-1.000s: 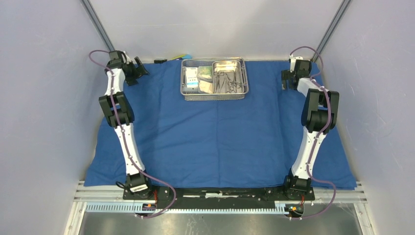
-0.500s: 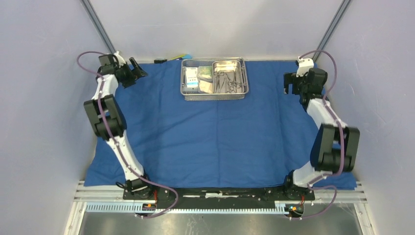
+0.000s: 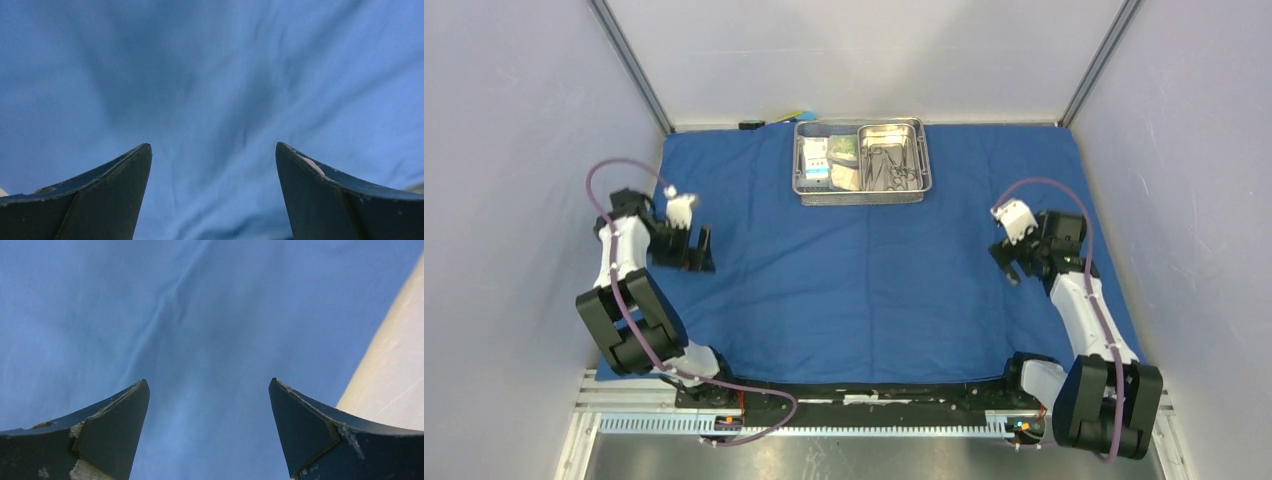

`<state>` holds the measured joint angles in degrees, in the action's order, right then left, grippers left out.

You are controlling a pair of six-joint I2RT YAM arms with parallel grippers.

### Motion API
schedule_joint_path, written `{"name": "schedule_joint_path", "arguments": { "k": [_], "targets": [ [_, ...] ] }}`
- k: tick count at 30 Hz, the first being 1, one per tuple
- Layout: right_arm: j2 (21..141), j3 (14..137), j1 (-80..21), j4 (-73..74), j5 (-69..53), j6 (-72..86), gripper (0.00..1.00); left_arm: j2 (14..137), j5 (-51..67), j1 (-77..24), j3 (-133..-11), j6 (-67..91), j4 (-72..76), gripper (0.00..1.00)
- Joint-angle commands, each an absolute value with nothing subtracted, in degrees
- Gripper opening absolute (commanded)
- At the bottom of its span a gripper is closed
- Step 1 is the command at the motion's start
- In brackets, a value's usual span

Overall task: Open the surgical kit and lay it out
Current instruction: Smooth out the surgical kit at the center of the board.

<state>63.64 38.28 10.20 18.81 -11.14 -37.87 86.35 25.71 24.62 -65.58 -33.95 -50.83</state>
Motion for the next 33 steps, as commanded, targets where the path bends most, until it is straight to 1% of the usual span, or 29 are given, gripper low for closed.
{"name": "schedule_joint_path", "arguments": {
  "k": [1, 4, 7, 12, 17, 20, 26, 33],
  "targets": [
    [59.0, 33.1, 10.4, 28.6, -5.8, -48.5, 0.98, 78.3, 19.1, 30.5, -56.8, -52.6, -61.5, 1.0],
    [58.1, 29.0, 11.3, 29.2, -2.4, -51.8, 0.98, 74.2, 16.8, 33.5, -53.0, -56.5, -61.3, 1.0],
    [59.9, 25.9, 13.8, 27.9, -0.5, -55.5, 0.98, 73.7, 14.4, 35.0, -50.5, -58.2, -58.6, 1.0],
    [65.6, 24.8, 22.8, 25.7, -1.7, -61.1, 0.98, 79.8, 11.0, 37.0, -48.6, -59.2, -52.7, 1.0],
    [67.0, 23.3, 28.2, 25.2, -0.8, -65.9, 0.98, 85.0, 7.3, 40.5, -45.7, -61.4, -48.3, 1.0],
    [66.2, 22.3, 29.1, 26.6, -0.4, -67.6, 0.98, 85.2, 6.0, 42.9, -43.9, -63.6, -47.7, 1.0],
    [61.7, 20.9, 28.8, 34.1, -4.9, -69.7, 0.98, 84.3, 1.6, 44.9, -40.6, -67.2, -46.0, 0.99],
    [56.1, 16.9, 28.5, 36.9, -2.3, -71.3, 0.98, 85.5, -2.1, 49.1, -42.1, -70.1, -47.5, 0.97]
  ]
}}
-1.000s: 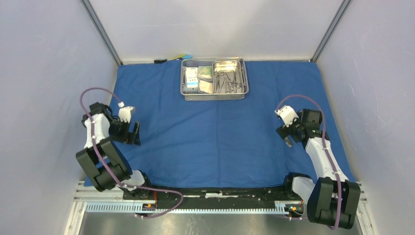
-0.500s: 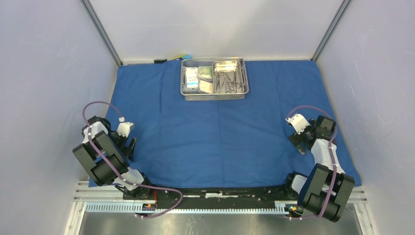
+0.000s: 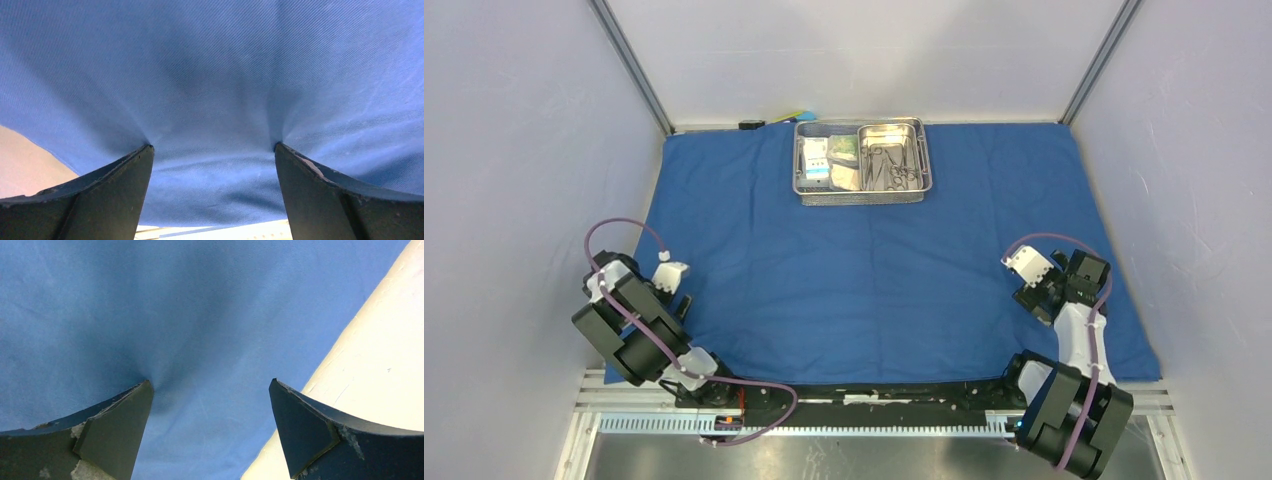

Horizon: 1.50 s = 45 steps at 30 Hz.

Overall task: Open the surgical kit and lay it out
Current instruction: Smooth out the surgical kit at the center of the board, then move the container from the surgical kit.

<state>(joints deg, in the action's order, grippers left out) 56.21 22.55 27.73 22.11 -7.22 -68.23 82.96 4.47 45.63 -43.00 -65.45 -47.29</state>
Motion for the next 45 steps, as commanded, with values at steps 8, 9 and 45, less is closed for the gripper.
{"name": "schedule_joint_path", "arguments": {
  "k": [8, 9, 45],
  "targets": [
    [54.0, 20.9, 28.5, 40.3, -5.1, -68.2, 0.98, 87.9, -4.6, 54.1, -44.4, -73.0, -49.0, 0.96],
    [54.0, 22.2, 28.5, 40.7, -6.0, -67.4, 0.98, 88.4, -4.9, 54.6, -44.8, -73.1, -49.2, 0.95],
    [85.4, 52.9, 4.5, -7.8, -16.0, -15.7, 0.98, 110.5, 31.0, 0.7, -92.8, 8.2, -22.6, 0.87]
  ]
}}
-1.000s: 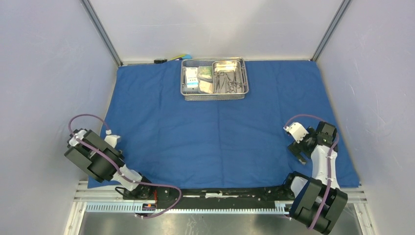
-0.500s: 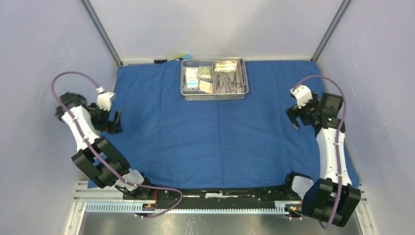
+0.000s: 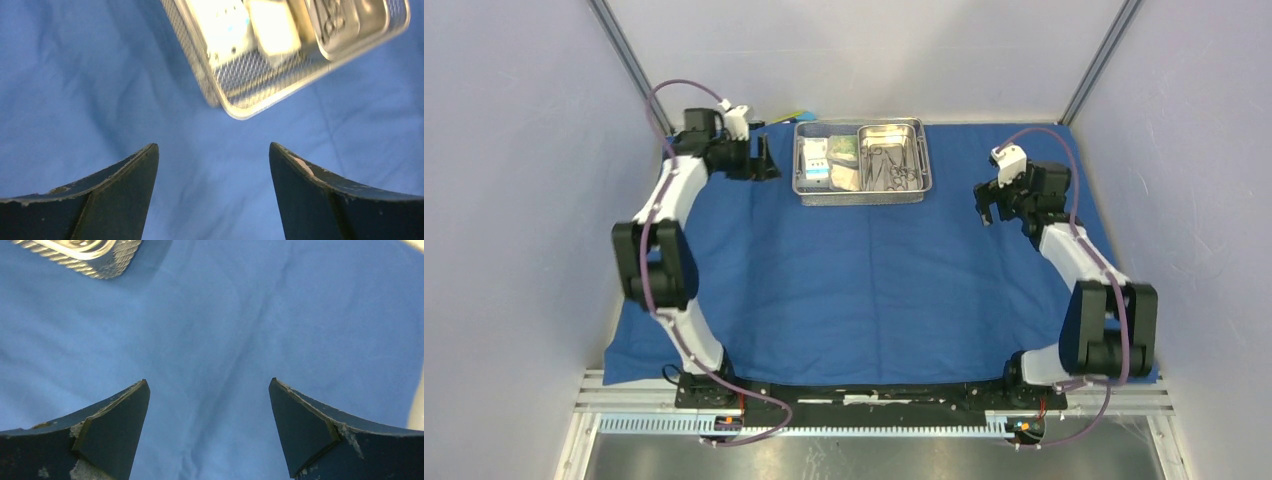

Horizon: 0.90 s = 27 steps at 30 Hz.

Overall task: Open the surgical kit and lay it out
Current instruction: Move the container from the surgical kit.

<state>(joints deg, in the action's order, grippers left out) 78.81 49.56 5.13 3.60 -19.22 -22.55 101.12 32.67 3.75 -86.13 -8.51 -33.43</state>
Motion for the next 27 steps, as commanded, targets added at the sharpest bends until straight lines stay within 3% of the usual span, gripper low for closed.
{"name": "schedule_joint_path", "arguments": {
  "k": [1, 9, 19, 27],
  "targets": [
    [87.4, 53.8, 4.5, -8.7, -15.8, -14.6, 0.98, 113.0, 30.7, -0.2, -95.8, 9.6, -22.4, 0.85],
    [100.3, 60.7, 4.4, -12.2, -16.9, -10.2, 0.93, 129.5, 26.7, -3.5, -114.4, 14.5, -23.5, 0.77],
    [106.0, 62.1, 4.4, -12.9, -15.8, -9.5, 0.91, 134.6, 24.1, -3.6, -118.2, 14.9, -23.5, 0.63],
    [109.3, 64.4, 4.6, -10.7, -14.9, -7.4, 0.91, 137.7, 25.4, -4.1, -119.6, 17.3, -23.9, 0.6]
  ]
}}
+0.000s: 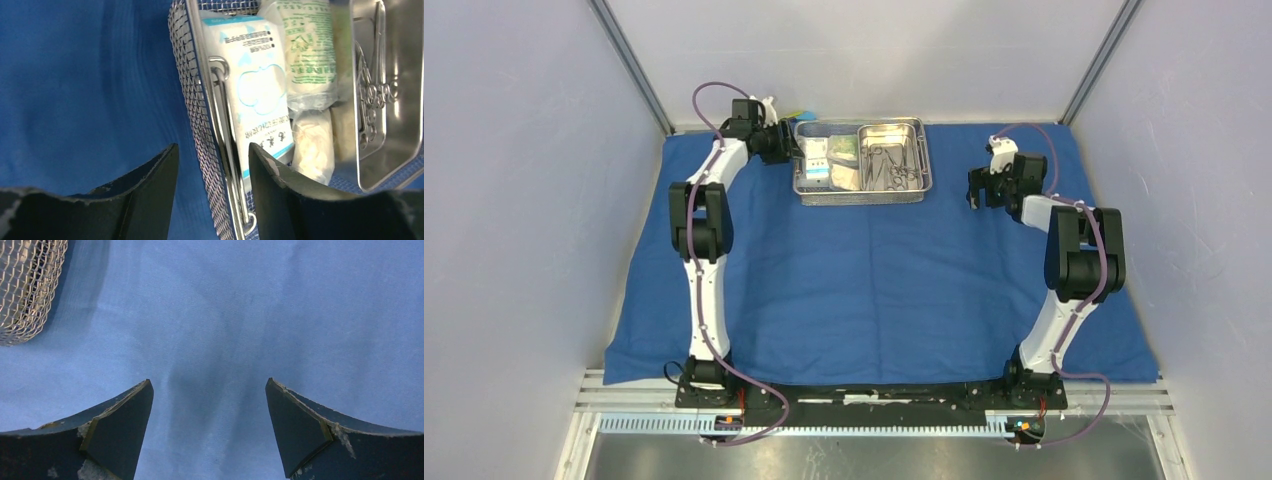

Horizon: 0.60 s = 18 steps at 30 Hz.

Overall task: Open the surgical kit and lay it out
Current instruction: Move the container from the surgical kit.

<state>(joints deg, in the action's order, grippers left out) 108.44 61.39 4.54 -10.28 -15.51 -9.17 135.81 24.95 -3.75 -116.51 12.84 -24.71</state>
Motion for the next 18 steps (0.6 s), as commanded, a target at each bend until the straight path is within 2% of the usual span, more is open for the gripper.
{"name": "schedule_joint_path", "arguments": {
  "k": [1, 11, 18],
  "targets": [
    [109.5, 64.6, 4.6, -10.5, -15.0, -7.3, 0.91, 138.0, 25.7, -4.1, -119.7, 17.8, -23.9, 0.59],
    [111.5, 66.2, 4.7, -7.2, -11.8, -7.3, 0.91, 138.5, 27.8, -4.1, -119.9, 21.7, -21.9, 0.37],
    [112.2, 66.7, 4.9, -6.3, -10.3, -7.0, 0.91, 139.5, 27.6, -4.1, -121.1, 24.5, -22.3, 0.09]
  ]
}}
